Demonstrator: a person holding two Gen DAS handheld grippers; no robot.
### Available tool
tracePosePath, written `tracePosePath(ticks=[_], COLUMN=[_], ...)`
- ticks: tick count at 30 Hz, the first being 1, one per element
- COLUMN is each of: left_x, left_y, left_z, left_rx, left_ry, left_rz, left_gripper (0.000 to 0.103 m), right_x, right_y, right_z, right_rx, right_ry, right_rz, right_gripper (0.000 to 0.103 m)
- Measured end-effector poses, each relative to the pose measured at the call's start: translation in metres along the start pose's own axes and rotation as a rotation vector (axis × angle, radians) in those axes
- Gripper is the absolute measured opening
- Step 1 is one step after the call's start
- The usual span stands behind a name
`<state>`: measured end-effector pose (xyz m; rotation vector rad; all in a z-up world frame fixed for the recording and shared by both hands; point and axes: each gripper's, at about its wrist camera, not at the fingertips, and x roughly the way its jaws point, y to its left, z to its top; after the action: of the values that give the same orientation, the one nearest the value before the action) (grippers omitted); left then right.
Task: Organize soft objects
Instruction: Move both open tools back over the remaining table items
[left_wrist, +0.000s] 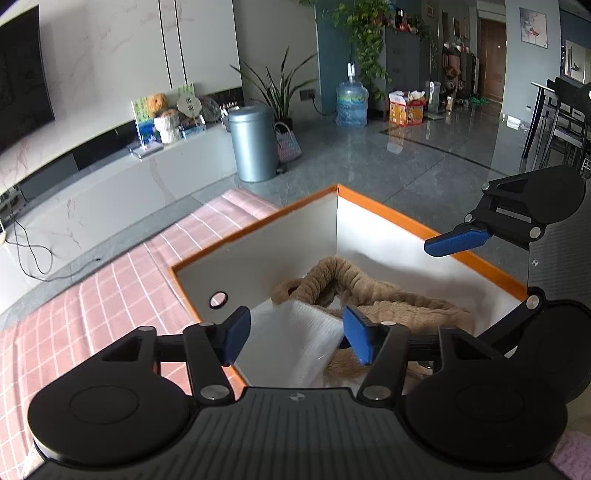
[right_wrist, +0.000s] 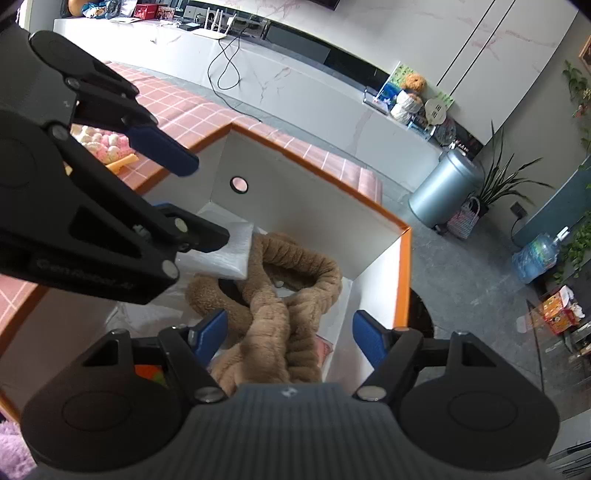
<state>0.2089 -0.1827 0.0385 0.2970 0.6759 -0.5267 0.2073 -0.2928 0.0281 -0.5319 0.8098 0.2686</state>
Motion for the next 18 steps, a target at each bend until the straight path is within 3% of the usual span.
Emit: tracePosePath(ticks=[9,18], left_x=[-0.050,-0.103], left_y=[0.009,0.037], left_z=[-0.009,-0.039], left_rx=[-0.041,-0.137], left_ry=[-0.094,-0.186], left_rz=[0.018,0.051], left_gripper=[0.073,0.074], right_x=[-0.050,-0.091], right_y=[0.003,0.047], right_z=[-0.001,-0.005], right_rx=[0.094,0.198], right_ry=[-0.061,-0.234], right_rz=[-0.006,-0.036], right_gripper=[0.074,0.074])
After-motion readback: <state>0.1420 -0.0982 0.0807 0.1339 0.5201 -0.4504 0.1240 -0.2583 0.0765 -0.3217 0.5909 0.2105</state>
